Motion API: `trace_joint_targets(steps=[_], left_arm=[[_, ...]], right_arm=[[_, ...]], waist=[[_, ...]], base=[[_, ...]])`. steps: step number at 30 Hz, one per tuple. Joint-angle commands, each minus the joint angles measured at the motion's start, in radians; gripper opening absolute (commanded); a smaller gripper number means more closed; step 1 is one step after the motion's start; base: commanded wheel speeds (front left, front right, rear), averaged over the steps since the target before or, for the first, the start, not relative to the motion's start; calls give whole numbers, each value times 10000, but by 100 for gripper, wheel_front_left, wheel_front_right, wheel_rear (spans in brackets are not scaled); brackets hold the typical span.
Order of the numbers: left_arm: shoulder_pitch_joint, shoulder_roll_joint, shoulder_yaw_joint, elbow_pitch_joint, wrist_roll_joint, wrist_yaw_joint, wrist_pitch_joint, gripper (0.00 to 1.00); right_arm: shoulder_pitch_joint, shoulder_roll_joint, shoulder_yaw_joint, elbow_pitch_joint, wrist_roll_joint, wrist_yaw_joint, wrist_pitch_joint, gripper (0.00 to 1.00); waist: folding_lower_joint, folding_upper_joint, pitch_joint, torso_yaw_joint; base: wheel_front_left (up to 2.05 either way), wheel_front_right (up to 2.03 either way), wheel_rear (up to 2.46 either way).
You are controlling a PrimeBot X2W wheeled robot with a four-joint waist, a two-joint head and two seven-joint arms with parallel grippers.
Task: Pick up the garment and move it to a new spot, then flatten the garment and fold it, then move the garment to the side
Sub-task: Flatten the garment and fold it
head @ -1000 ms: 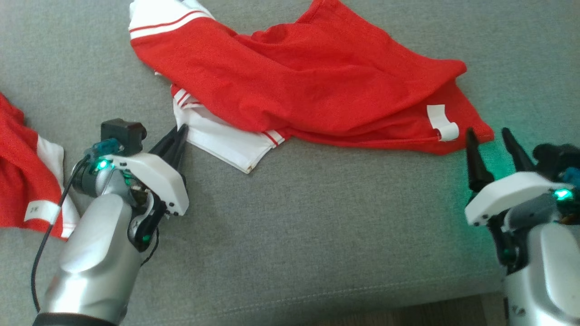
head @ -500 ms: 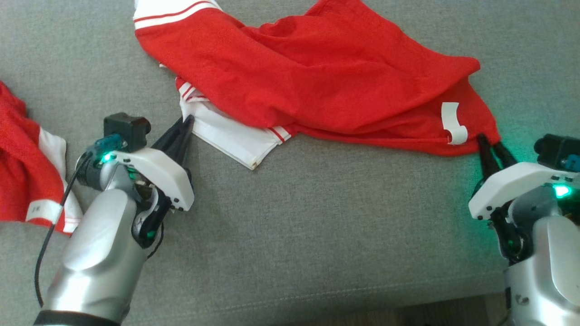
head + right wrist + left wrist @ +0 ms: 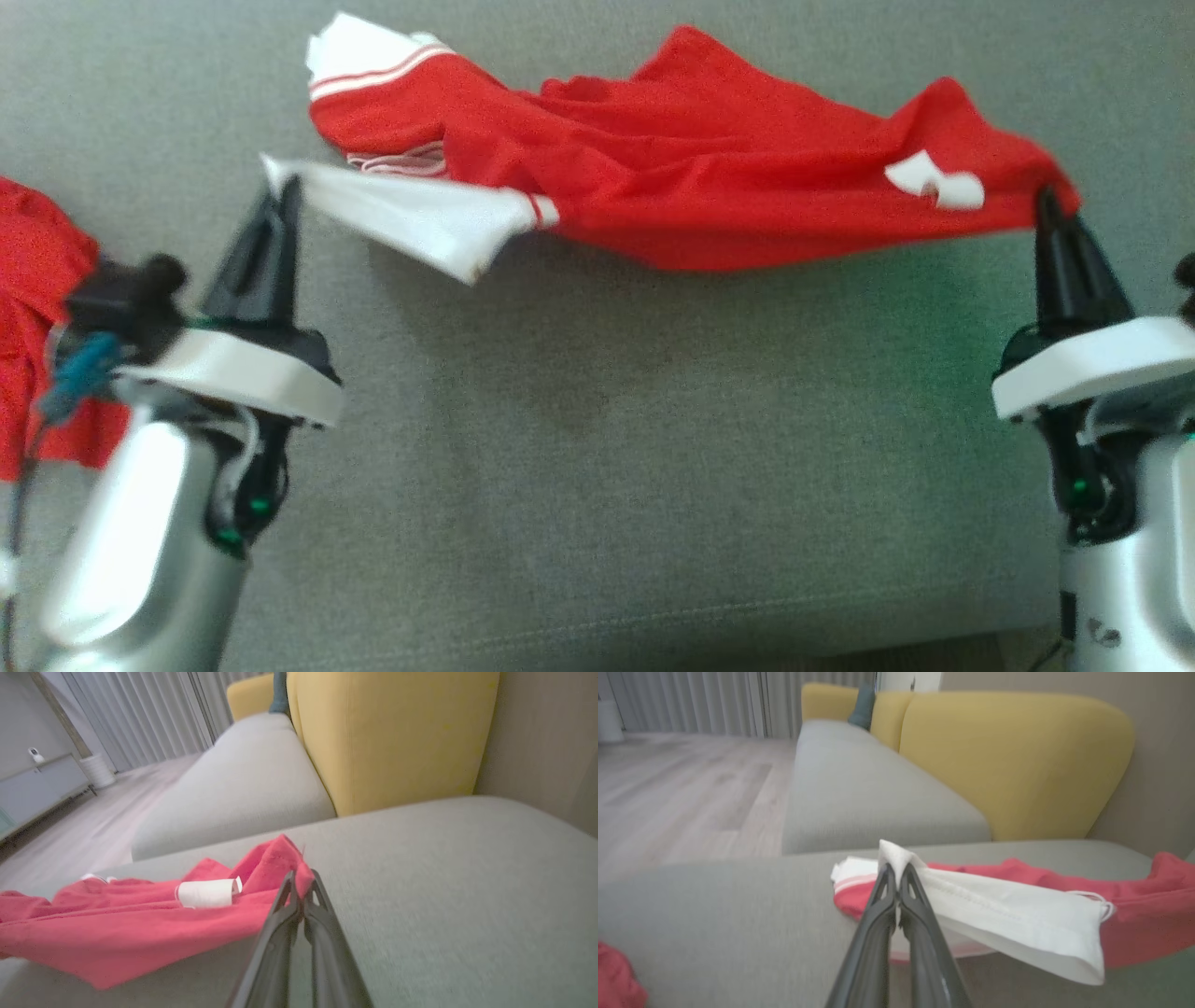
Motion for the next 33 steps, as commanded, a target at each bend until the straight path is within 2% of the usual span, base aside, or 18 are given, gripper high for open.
trace_joint_targets(steps=[1, 8, 15, 25, 33], left_arm=[[-171, 427, 553, -718, 19, 123, -52, 0], [-556, 890, 1036, -3594, 268, 635, 246, 0], [-2367, 1108, 1197, -4671, 500, 728, 768, 0], [-4380, 975, 1036, -3689, 348, 512, 1180, 0], [-5767, 653, 785, -1389, 192, 40, 670, 0]], right_arm=[[-197, -58, 261, -635, 110, -9, 15, 0], [-867, -312, 390, -2350, 269, -9, 217, 0], [-2011, -660, 460, -3380, 347, -9, 703, 0], [-3241, -726, 379, -3347, 661, -9, 1153, 0], [-4425, -663, 508, -2024, 905, -9, 997, 0]], waist=[[0, 0, -229, 92], [0, 0, -876, 385], [0, 0, -1520, 620], [0, 0, -1949, 688], [0, 0, -1438, 635]], base=[[0, 0, 0], [0, 0, 0], [0, 0, 0], [0, 0, 0], [0, 0, 0]])
